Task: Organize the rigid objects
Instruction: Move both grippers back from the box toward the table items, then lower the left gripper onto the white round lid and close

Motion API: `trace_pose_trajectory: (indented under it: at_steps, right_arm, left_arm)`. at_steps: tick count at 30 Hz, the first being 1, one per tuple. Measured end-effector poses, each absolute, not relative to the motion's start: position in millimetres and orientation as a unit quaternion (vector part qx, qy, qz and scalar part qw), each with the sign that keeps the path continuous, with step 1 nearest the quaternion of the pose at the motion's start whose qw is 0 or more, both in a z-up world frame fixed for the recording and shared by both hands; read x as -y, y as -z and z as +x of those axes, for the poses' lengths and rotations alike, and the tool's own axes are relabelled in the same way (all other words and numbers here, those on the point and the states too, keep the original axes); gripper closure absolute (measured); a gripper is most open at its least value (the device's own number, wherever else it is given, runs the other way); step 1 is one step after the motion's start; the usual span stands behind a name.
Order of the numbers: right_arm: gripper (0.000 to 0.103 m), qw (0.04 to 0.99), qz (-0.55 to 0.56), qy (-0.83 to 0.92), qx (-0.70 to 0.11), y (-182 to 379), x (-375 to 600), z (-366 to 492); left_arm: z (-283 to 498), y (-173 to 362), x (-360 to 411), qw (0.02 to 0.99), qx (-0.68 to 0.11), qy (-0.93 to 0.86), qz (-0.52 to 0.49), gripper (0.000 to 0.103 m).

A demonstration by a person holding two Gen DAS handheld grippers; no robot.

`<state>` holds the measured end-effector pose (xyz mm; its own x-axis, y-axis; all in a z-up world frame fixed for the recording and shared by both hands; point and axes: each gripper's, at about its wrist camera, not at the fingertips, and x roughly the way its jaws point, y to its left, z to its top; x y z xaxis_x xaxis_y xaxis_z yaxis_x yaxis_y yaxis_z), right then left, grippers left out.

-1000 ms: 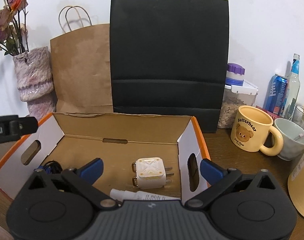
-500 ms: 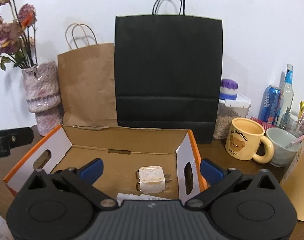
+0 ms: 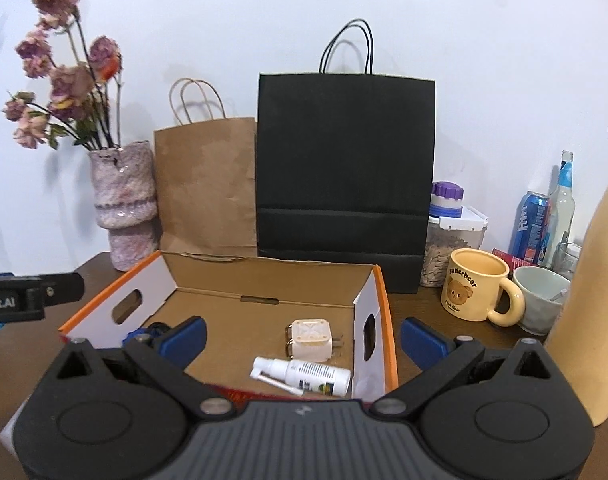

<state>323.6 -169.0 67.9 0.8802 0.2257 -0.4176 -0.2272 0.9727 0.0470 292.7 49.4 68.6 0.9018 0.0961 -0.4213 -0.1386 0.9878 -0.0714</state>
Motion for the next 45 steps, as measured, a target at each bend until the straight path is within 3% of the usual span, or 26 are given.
trace_pose_trajectory:
  at_steps: [29,45]
  right_arm:
    - [0.0,0.962,-0.017,-0.138,-0.236,-28,221,157]
    - [0.0,0.954,-0.027,-0.126,-0.27,5,234,136]
  left_arm:
    - [149,-34,-40,0.967,-0.245,-0.053,-0.032,0.0]
    - [115,-3,-11,0.958,-0.286,-0.013,-0.015,0.0]
